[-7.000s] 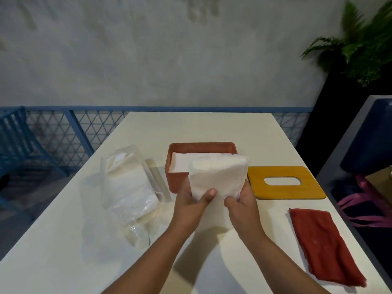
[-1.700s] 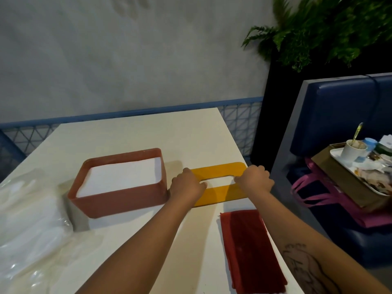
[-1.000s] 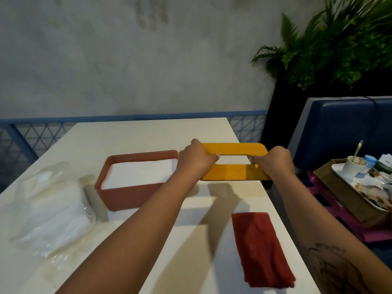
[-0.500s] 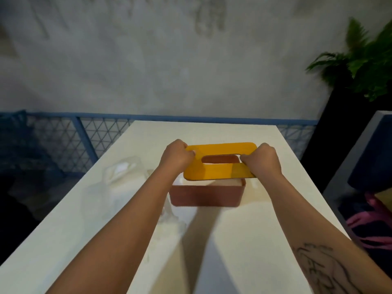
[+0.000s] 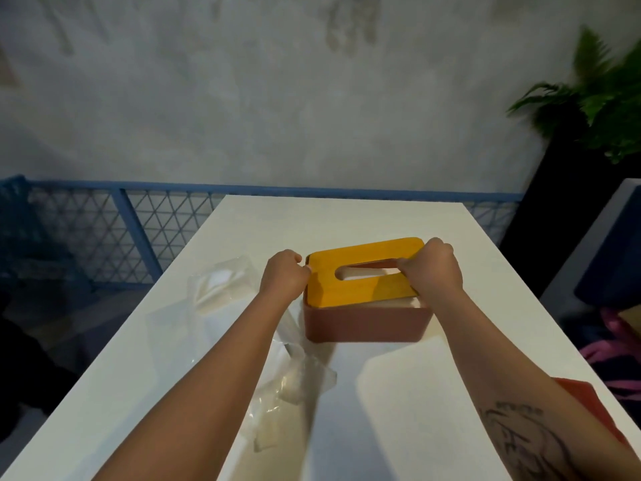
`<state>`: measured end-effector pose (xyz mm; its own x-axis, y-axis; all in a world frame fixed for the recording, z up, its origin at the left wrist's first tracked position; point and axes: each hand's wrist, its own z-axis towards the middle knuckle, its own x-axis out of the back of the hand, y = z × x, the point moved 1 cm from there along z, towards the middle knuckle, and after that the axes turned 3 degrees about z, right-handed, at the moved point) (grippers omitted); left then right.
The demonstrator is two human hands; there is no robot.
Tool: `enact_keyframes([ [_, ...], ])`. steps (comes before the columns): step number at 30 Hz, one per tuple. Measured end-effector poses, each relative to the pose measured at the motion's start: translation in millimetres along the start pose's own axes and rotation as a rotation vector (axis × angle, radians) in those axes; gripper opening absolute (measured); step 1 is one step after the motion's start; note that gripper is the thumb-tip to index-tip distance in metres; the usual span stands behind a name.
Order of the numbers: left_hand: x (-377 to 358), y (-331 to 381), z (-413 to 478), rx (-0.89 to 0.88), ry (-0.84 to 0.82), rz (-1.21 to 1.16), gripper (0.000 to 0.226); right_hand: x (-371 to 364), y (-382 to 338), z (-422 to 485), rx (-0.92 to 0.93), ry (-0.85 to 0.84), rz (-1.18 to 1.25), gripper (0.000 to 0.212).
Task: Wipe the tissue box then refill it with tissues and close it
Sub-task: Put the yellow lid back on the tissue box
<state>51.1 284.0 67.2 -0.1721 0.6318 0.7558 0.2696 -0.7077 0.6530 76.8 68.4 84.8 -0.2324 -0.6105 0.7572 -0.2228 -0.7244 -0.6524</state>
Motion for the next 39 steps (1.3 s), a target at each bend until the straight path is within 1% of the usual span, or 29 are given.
enact_keyframes([
  [3, -4.5, -3.6, 5.6, 0.009, -0.04, -0.086, 0.04, -2.3, 0.4, -1.8, -0.012, 0.013, -0.001, 0.052],
  [6, -7.3, -3.5, 7.8, -0.012, -0.063, -0.126, 0.024, -4.1, 0.2, -2.1, -0.017, 0.023, 0.005, 0.051],
  [11, -8.0, -5.4, 10.5, -0.023, -0.06, -0.181, 0.031, -6.5, -2.4, -0.2, -0.04, 0.015, -0.02, 0.056],
  [14, -8.9, -5.5, 10.2, -0.029, -0.066, -0.158, 0.03, -5.9, -3.0, 1.6, -0.053, 0.015, -0.028, 0.053],
  [18, -9.6, -4.8, 8.9, -0.039, -0.07, -0.056, 0.023, -10.0, 4.2, 1.8, -0.063, -0.021, -0.037, 0.041],
  [19, -9.6, -4.7, 8.2, -0.037, -0.068, -0.043, 0.021, -12.0, 7.2, 1.3, -0.069, -0.027, -0.024, 0.042],
  [21, -10.1, -5.2, 8.6, -0.03, -0.063, -0.058, 0.024, -15.3, 12.1, 1.3, -0.062, -0.012, 0.003, 0.045],
  [24, -9.6, -5.3, 8.4, -0.041, -0.05, -0.12, 0.013, -16.2, 13.9, 2.2, -0.045, 0.033, 0.026, 0.047],
  [26, -9.9, -6.7, 9.9, -0.05, -0.045, -0.114, 0.031, -16.2, 13.3, 3.3, -0.04, 0.051, 0.03, 0.047],
  [27, -9.8, -6.8, 9.6, -0.052, -0.045, -0.109, 0.035, -16.2, 13.2, 3.8, -0.041, 0.055, 0.028, 0.047],
  [30, -10.8, -8.4, 9.9, -0.054, -0.051, -0.112, 0.038, -17.2, 13.4, 5.1, -0.042, 0.052, 0.03, 0.045],
  [35, -10.4, -5.8, 10.4, -0.039, -0.053, -0.087, 0.043, -17.6, 14.1, 4.1, -0.037, 0.028, 0.002, 0.048],
  [39, -10.1, -6.2, 13.3, -0.027, -0.046, -0.066, 0.04, -18.2, 10.4, 1.2, -0.035, 0.022, -0.045, 0.046],
])
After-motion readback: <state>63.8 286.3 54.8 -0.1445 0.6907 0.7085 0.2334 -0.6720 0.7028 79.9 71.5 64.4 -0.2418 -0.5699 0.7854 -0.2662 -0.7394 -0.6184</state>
